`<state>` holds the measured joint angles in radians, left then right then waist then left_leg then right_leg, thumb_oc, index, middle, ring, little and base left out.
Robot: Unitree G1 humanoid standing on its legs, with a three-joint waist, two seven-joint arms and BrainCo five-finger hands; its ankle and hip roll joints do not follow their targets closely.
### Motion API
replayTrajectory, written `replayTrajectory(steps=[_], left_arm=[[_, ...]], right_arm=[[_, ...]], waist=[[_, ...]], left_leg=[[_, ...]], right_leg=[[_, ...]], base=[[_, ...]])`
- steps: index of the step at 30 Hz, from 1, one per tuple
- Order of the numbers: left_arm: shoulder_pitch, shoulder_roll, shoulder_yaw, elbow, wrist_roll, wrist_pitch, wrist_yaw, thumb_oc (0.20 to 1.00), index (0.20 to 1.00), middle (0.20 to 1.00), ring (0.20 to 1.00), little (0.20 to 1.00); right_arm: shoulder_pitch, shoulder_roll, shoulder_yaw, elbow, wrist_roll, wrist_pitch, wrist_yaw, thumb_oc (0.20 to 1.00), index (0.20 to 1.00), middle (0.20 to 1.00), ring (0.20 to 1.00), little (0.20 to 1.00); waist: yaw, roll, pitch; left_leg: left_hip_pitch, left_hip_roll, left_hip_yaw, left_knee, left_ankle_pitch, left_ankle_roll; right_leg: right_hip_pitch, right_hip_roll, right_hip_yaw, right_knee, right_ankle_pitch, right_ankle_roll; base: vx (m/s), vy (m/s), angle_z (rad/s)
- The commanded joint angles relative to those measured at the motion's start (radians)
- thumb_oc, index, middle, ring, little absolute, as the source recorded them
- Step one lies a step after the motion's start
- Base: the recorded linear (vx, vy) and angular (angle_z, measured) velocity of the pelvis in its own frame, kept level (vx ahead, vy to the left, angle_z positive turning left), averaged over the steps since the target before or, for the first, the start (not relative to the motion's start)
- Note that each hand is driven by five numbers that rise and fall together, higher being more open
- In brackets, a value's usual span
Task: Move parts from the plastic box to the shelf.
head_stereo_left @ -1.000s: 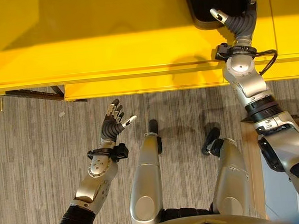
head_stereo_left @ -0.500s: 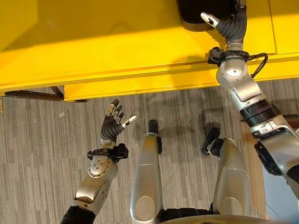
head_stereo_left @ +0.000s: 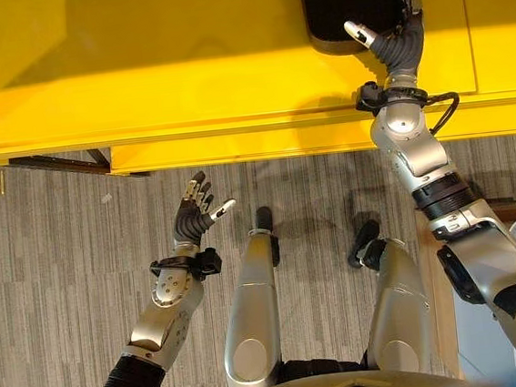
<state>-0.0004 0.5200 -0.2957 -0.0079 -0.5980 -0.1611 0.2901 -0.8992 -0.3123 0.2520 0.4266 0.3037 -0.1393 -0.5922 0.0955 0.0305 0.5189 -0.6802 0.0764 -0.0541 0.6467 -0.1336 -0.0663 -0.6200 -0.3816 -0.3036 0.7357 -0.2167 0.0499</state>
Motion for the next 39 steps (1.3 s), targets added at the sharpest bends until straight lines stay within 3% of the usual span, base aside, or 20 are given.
replayTrajectory(steps=[1, 10, 14, 21, 29, 31, 32, 33, 35, 36, 37, 39], left_arm=[[0.044, 0.011, 0.01, -0.071, 0.036, -0.031, 0.021, 1.0, 1.0, 1.0, 1.0, 1.0], [0.051, 0.006, 0.012, -0.072, 0.043, -0.035, 0.03, 1.0, 1.0, 1.0, 1.0, 1.0], [0.054, 0.009, 0.011, -0.078, 0.054, -0.045, 0.031, 1.0, 1.0, 1.0, 1.0, 1.0], [0.051, 0.008, 0.011, -0.095, 0.068, -0.058, 0.034, 1.0, 1.0, 1.0, 1.0, 1.0], [0.056, 0.009, 0.017, -0.104, 0.088, -0.059, 0.036, 1.0, 1.0, 1.0, 1.0, 1.0], [0.056, 0.011, 0.021, -0.11, 0.1, -0.062, 0.038, 1.0, 1.0, 1.0, 1.0, 1.0], [0.06, 0.011, 0.023, -0.112, 0.104, -0.063, 0.039, 1.0, 1.0, 1.0, 1.0, 1.0], [0.062, 0.012, 0.026, -0.117, 0.109, -0.064, 0.04, 1.0, 1.0, 1.0, 1.0, 1.0], [0.071, 0.01, 0.031, -0.12, 0.118, -0.062, 0.038, 1.0, 1.0, 1.0, 1.0, 1.0], [0.074, 0.01, 0.036, -0.123, 0.121, -0.062, 0.039, 1.0, 1.0, 1.0, 1.0, 1.0], [0.079, 0.007, 0.039, -0.121, 0.125, -0.061, 0.041, 1.0, 1.0, 1.0, 1.0, 1.0], [0.084, 0.003, 0.047, -0.121, 0.133, -0.062, 0.045, 1.0, 1.0, 1.0, 1.0, 1.0]], right_arm=[[0.039, 0.076, 0.04, -0.012, 0.046, -0.004, 0.049, 1.0, 1.0, 1.0, 1.0, 1.0], [0.064, 0.015, -0.034, -0.134, -0.062, -0.011, -0.037, 1.0, 1.0, 1.0, 1.0, 1.0], [0.059, -0.053, -0.087, -0.205, -0.208, 0.014, -0.115, 1.0, 1.0, 1.0, 1.0, 1.0], [0.071, -0.093, -0.138, -0.316, -0.341, 0.03, -0.18, 1.0, 1.0, 1.0, 1.0, 1.0], [0.12, -0.112, -0.135, -0.439, -0.472, 0.045, -0.179, 1.0, 1.0, 1.0, 1.0, 1.0], [0.141, -0.124, -0.128, -0.483, -0.535, 0.05, -0.18, 1.0, 1.0, 1.0, 1.0, 1.0], [0.153, -0.125, -0.12, -0.498, -0.548, 0.05, -0.172, 1.0, 1.0, 1.0, 1.0, 1.0], [0.166, -0.128, -0.111, -0.512, -0.567, 0.051, -0.164, 1.0, 1.0, 1.0, 1.0, 1.0], [0.198, -0.144, -0.09, -0.537, -0.608, 0.063, -0.135, 1.0, 1.0, 1.0, 1.0, 1.0], [0.215, -0.151, -0.08, -0.551, -0.629, 0.068, -0.123, 1.0, 1.0, 1.0, 1.0, 1.0], [0.233, -0.158, -0.068, -0.563, -0.657, 0.074, -0.111, 1.0, 1.0, 1.0, 1.0, 1.0], [0.269, -0.178, -0.056, -0.597, -0.713, 0.088, -0.088, 1.0, 1.0, 1.0, 1.0, 1.0]], waist=[[0.034, 0.005, 0.001], [0.023, 0.001, 0.001], [0.015, -0.002, 0.001], [0.007, -0.003, 0.001], [-0.003, -0.01, 0.001], [-0.007, -0.008, 0.001], [-0.01, -0.012, 0.001], [-0.01, -0.011, 0.001], [-0.016, -0.018, 0.001], [-0.018, -0.018, 0.001], [-0.021, -0.023, 0.001], [-0.027, -0.027, 0.001]], left_leg=[[-0.018, 0.001, 0.03, -0.021, -0.014, 0.02], [-0.022, 0.0, 0.026, -0.017, -0.017, 0.021], [-0.017, -0.001, 0.027, -0.015, -0.021, 0.021], [-0.016, -0.001, 0.026, -0.012, -0.023, 0.021], [-0.018, 0.003, 0.029, -0.006, -0.024, 0.02], [-0.035, 0.005, 0.029, -0.013, 0.003, 0.028], [-0.021, 0.006, 0.027, -0.007, -0.019, 0.021], [-0.034, 0.007, 0.03, -0.014, 0.003, 0.028], [-0.02, 0.008, 0.027, -0.01, -0.018, 0.022], [-0.035, 0.009, 0.03, -0.016, 0.004, 0.028], [-0.02, 0.009, 0.029, -0.011, -0.018, 0.022], [-0.033, 0.012, 0.031, -0.017, 0.003, 0.028]], right_leg=[[0.098, 0.017, 0.043, 0.056, -0.124, 0.026], [0.092, 0.017, 0.045, 0.06, -0.124, 0.028], [0.095, 0.018, 0.047, 0.064, -0.128, 0.03], [0.091, 0.02, 0.055, 0.068, -0.134, 0.03], [0.085, 0.023, 0.057, 0.074, -0.135, 0.03], [0.067, 0.023, 0.05, 0.072, -0.114, 0.023], [0.08, 0.025, 0.059, 0.073, -0.13, 0.03], [0.064, 0.024, 0.053, 0.071, -0.112, 0.023], [0.078, 0.027, 0.063, 0.071, -0.129, 0.031], [0.062, 0.026, 0.056, 0.068, -0.111, 0.024], [0.076, 0.028, 0.064, 0.07, -0.127, 0.031], [0.061, 0.027, 0.057, 0.067, -0.109, 0.024]], base=[[0.0, 0.0, 0.0], [0.0, 0.0, 0.0], [0.0, 0.0, 0.0], [0.0, 0.0, 0.0], [0.0, 0.0, -0.01], [-0.04, 0.01, -0.03], [-0.07, 0.023, -0.02], [0.0, 0.0, 0.0], [0.0, 0.001, -0.02], [0.07, -0.018, -0.05], [-0.07, 0.028, -0.03], [-0.03, 0.019, -0.06]])
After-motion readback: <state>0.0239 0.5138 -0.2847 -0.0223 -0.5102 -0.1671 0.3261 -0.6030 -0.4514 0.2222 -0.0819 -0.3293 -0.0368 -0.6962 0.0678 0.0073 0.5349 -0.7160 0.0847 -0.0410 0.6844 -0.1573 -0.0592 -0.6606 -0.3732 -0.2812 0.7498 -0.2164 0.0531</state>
